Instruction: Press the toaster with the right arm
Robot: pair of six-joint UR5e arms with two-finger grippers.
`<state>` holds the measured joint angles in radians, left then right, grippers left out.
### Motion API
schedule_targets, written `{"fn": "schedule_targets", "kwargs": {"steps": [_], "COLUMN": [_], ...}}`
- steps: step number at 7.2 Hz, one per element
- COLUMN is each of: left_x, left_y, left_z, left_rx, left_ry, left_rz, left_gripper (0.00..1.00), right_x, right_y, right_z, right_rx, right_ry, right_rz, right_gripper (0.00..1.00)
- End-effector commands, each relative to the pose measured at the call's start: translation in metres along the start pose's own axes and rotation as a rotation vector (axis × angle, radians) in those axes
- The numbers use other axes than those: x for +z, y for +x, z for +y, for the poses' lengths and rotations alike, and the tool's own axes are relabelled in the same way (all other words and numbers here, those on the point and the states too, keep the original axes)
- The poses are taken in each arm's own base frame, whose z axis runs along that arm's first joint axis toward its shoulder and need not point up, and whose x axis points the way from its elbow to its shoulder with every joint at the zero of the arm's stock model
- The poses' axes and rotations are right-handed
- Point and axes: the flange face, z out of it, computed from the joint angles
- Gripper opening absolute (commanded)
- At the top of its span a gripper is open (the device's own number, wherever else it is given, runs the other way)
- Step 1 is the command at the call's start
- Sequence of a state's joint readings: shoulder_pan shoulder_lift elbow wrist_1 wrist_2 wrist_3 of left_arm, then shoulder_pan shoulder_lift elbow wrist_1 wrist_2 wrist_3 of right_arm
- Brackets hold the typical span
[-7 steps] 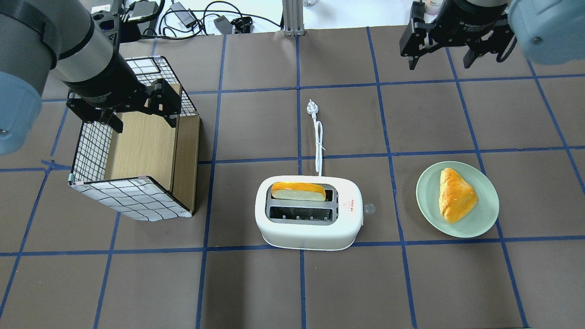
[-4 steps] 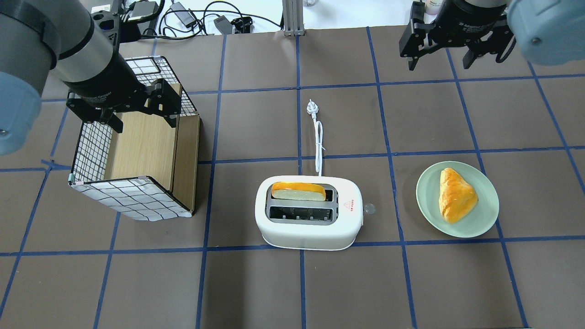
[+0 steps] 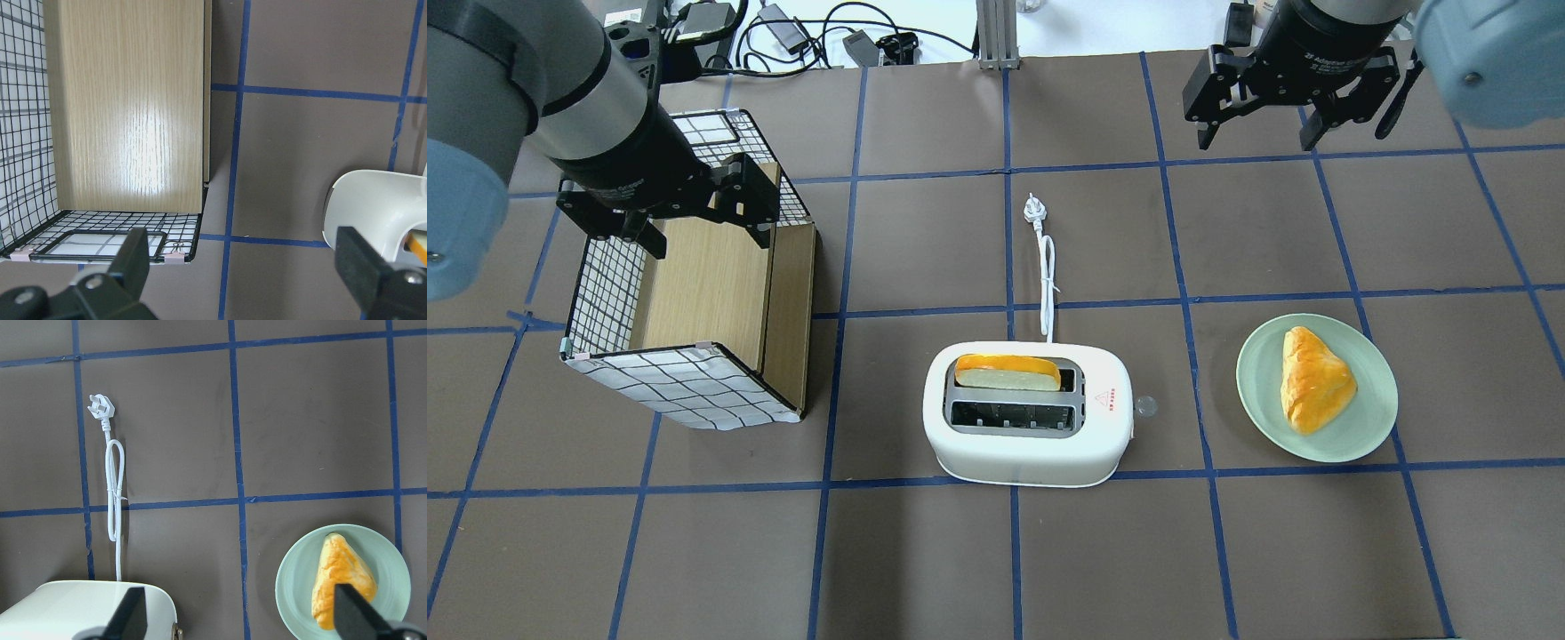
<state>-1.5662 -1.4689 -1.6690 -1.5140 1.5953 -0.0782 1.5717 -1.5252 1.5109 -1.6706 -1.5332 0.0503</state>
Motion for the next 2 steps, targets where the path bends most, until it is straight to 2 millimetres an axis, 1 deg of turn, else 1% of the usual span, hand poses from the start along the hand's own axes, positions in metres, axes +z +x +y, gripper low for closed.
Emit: {"fn": "schedule_targets", "kwargs": {"steps": [1,2], "left_x": [0.0003,-0.0004], "left_y": [0.0,0.0], "left_z": [-0.0002,0.0003], "left_rx": [0.0,0.0], "left_ry": [-0.001,0.001], "left_rz": [0.0,0.0], "left_gripper": [1.0,1.0], "right_x": [0.0,0.0009], "right_y": [-0.0003,-0.0002], "right_z": [0.0003,0.0006], "right_rx": [-0.006,-0.006], "right_ry": [-0.004,-0.007], "right_rz": [0.001,0.001], "right_gripper": [1.0,1.0]}}
